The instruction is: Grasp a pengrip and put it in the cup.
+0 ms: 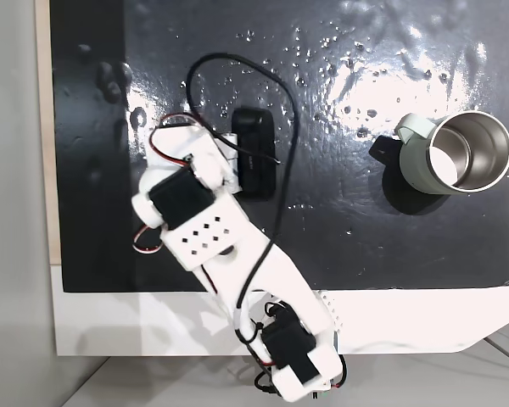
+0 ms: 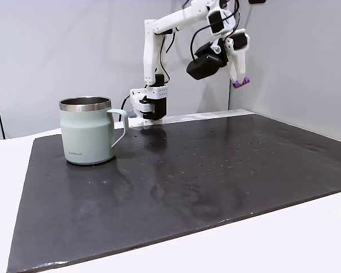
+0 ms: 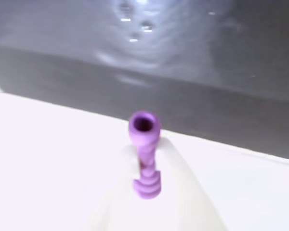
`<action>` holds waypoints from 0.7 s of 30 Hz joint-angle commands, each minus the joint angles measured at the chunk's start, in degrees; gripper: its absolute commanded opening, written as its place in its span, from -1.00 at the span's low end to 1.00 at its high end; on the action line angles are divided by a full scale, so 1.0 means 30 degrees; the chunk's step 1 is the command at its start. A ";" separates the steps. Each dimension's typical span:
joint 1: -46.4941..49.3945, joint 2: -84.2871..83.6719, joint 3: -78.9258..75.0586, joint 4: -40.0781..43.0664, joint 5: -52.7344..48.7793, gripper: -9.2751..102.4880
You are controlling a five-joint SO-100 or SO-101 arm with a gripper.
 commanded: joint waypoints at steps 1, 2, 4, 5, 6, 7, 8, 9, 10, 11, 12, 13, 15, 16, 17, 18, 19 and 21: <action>0.1641 0.2168 -0.1025 0.0498 -0.0557 -0.83; 0.2021 0.2432 -0.1025 0.0615 -0.0586 -0.83; 0.2930 0.3047 -0.0732 0.0791 -0.0586 -0.83; 0.3516 0.3428 -0.0469 0.0820 -0.0586 -0.83; 0.4248 0.3809 -0.0146 0.0820 -0.0586 -0.83; 0.5068 0.4160 0.0205 0.0850 -0.0586 -0.83; 0.6035 0.4453 0.0439 0.0937 -0.0586 -0.83; 0.7061 0.4658 0.0557 0.1113 -0.0586 -0.83; 0.8145 0.4746 0.0498 0.1348 -0.0586 -0.83; 0.9258 0.4863 0.0439 0.1553 -0.0674 -0.83; 1.0371 0.5039 0.0439 0.1641 -0.0820 -0.83; 1.1426 0.5215 0.0439 0.1670 -0.0967 -0.83; 1.3506 0.5449 0.0469 0.1758 -0.1260 -0.83; 1.4531 0.5508 0.0469 0.1787 -0.1348 -0.83; 1.5527 0.5508 0.0469 0.1787 -0.1494 -0.83; 1.6494 0.5508 0.0439 0.1729 -0.1641 -0.83; 1.7432 0.5508 0.0439 0.1582 -0.1816 -0.83; 1.9160 0.5479 0.0439 0.1172 -0.2256 -0.83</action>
